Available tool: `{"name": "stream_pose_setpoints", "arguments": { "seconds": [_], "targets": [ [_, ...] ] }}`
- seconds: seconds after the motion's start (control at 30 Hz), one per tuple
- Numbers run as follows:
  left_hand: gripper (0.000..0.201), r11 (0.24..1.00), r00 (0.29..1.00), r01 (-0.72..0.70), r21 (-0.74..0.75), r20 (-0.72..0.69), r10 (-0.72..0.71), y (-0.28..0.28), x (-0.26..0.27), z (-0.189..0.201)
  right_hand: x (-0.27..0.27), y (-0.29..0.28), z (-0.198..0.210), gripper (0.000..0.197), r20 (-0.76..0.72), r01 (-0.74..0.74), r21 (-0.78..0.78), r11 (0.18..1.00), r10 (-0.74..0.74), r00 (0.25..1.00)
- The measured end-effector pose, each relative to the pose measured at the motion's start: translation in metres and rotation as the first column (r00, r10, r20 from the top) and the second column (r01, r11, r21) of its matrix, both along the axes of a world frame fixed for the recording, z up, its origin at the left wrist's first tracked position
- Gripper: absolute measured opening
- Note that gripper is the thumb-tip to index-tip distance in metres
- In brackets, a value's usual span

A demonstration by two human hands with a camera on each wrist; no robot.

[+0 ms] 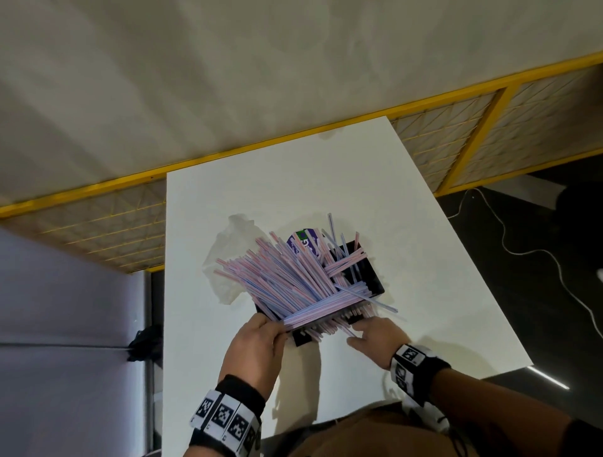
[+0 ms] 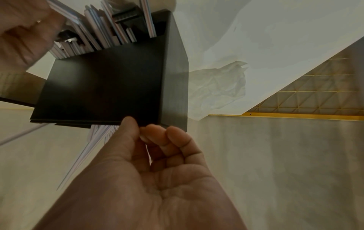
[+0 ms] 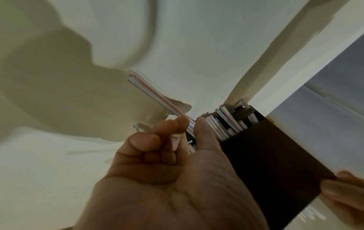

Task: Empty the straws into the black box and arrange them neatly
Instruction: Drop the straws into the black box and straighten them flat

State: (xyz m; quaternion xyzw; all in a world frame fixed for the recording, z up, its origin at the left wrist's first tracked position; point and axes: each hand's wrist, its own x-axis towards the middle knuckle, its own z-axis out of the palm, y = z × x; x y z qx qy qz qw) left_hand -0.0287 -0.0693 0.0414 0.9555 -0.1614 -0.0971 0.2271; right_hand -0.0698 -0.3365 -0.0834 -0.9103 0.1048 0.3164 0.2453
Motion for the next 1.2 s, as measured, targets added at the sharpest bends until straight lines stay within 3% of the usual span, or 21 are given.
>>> {"name": "stream_pose_setpoints", "arguments": {
  "seconds": [0.17,0.27,0.37,0.43,0.53,0.67,0.8,0.9,1.07,1.13,1.2],
  "targets": [
    [0.012,1.0,1.0,0.016,-0.012,0.008,-0.016,0.0,0.0,-0.001,0.005,0.013,-0.001,0.029,0.06,-0.106,-0.143,0.984,0.116,0.991],
    [0.011,1.0,1.0,0.011,-0.013,0.0,-0.011,0.002,0.0,-0.004,0.0,0.012,0.001,0.027,-0.05,-0.198,-0.187,0.962,0.192,0.98],
    [0.01,1.0,1.0,-0.011,-0.004,0.009,0.011,0.005,0.003,-0.008,-0.012,-0.005,0.005,0.015,-0.184,-0.268,-0.132,0.954,0.242,0.953],
    [0.011,1.0,1.0,-0.027,-0.004,0.014,0.027,0.006,0.006,-0.008,-0.023,-0.024,0.009,0.011,-0.204,-0.268,-0.095,0.959,0.245,0.948],
    [0.009,0.998,0.998,-0.049,-0.041,0.023,0.05,0.005,0.007,-0.004,-0.04,-0.052,0.017,0.025,-0.224,-0.189,0.022,0.982,0.189,0.956],
    [0.007,0.99,1.0,0.006,-0.143,0.013,-0.004,-0.005,-0.004,0.008,-0.049,-0.082,0.036,0.004,-0.103,-0.052,-0.001,0.999,0.052,0.993],
    [0.014,0.965,0.966,0.131,-0.226,-0.189,-0.175,-0.025,-0.017,-0.001,-0.041,-0.092,0.042,0.017,-0.031,0.07,0.067,0.995,-0.068,0.997],
    [0.013,0.969,0.912,0.122,-0.215,-0.36,-0.195,-0.047,-0.024,-0.024,-0.025,-0.081,0.038,0.016,0.046,0.229,0.251,0.941,-0.248,0.968],
    [0.013,0.941,0.798,-0.145,-0.305,-0.598,-0.071,-0.093,-0.025,-0.066,0.005,-0.05,0.018,0.03,0.031,0.365,0.359,0.859,-0.402,0.915],
    [0.01,0.918,0.726,-0.269,-0.293,-0.687,-0.007,-0.111,-0.023,-0.079,0.008,-0.046,0.01,0.028,0.025,0.418,0.41,0.81,-0.469,0.883],
    [0.012,0.864,0.625,-0.421,-0.276,-0.778,0.056,-0.128,-0.021,-0.09,0.008,-0.047,0.006,0.036,0.035,0.41,0.414,0.813,-0.465,0.885]
  ]
}}
